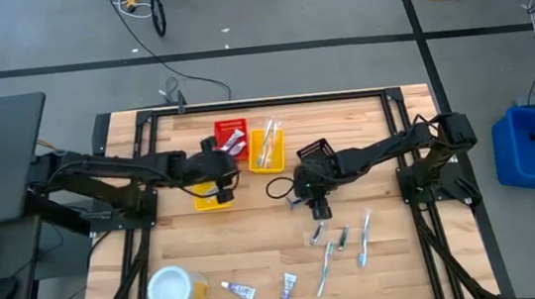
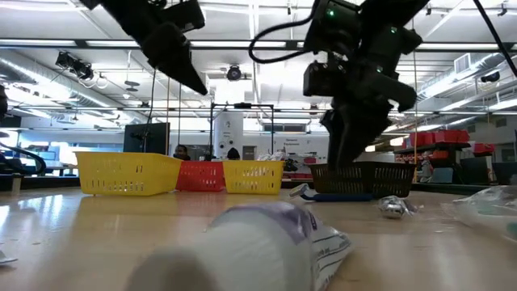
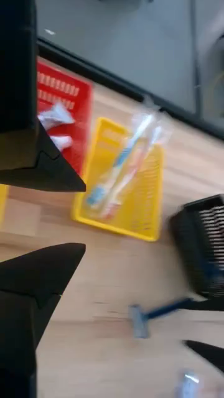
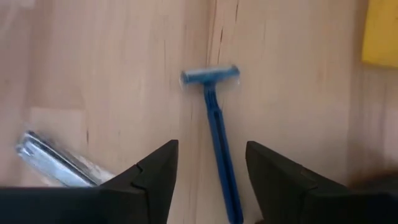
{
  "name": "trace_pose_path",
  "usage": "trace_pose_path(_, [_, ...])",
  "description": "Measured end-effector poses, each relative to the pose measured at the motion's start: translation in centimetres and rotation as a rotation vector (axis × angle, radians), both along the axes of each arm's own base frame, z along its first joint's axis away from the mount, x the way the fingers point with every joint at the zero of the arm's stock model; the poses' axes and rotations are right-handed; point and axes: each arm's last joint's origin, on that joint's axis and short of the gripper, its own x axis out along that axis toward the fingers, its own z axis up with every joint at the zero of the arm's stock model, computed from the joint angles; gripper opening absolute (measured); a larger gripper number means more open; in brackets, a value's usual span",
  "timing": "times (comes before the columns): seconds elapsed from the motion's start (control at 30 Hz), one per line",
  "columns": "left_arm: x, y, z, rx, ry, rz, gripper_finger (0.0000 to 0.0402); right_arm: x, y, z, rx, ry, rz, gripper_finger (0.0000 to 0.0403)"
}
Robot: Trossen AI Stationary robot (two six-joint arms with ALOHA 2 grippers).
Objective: Pick & Place Travel size toiletries
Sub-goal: Put the blue razor into the black bin
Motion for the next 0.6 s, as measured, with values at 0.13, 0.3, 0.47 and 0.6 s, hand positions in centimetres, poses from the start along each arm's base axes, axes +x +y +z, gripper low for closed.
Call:
trace_pose_path(0.13, [-0.9, 0.0, -1.3, -0.046, -0.054, 0.023, 0.0153, 0.5, 0.1, 0.7, 0.007, -0.03, 0.004, 0.0188])
trace_pose_path(0.3, [-1.3, -0.4, -3.0, -0.159, -0.145, -0.049, 0.0153, 0.0, 0.4, 0.4, 0.007, 0.019, 0.014, 0.0187])
trace_pose_path(0.47, [-1.1, -0.8, -3.8, -0.233, -0.267, -0.201, 0.0153, 0.3, 0.2, -0.8, -0.007, 0.049, -0.005, 0.0196])
trace_pose_path(0.6, [-1.2, -0.9, -4.2, -0.252, -0.29, -0.225, 0.0153, 0.7, 0.2, -1.6, -0.014, 0.045, 0.025, 0.0203])
